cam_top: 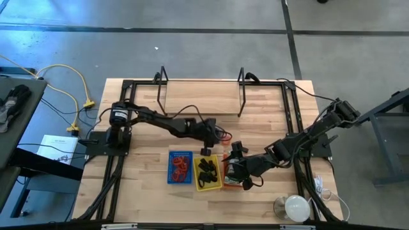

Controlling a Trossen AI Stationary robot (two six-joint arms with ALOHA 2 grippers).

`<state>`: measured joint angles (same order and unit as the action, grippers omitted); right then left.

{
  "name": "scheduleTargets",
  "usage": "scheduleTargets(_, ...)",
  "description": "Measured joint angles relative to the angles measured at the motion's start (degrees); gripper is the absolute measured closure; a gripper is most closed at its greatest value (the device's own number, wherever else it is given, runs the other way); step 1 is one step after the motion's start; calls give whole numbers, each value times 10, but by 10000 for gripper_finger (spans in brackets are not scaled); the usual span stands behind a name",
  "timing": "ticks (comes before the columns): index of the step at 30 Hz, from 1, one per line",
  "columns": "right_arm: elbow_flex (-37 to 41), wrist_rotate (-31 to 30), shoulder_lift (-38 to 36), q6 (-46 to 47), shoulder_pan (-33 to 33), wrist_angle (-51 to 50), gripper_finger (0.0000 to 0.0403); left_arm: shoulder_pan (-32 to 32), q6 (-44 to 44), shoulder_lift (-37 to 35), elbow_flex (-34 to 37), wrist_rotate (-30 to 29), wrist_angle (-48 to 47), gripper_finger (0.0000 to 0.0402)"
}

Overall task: Pick & Place Office Desk Supplies
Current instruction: Put the black rubber band into the yellow basket

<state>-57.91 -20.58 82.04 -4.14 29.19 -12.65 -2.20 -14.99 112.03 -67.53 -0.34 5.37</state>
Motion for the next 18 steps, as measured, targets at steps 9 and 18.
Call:
scheduleTargets(9, 0, 0, 0, 0, 0, 0, 149, 0, -4, 22, -32, -28, -34, 287)
scheduleTargets(18, 0, 0, 0, 0, 0, 0, 149, -5, -7, 23, -38, -43, -54, 287)
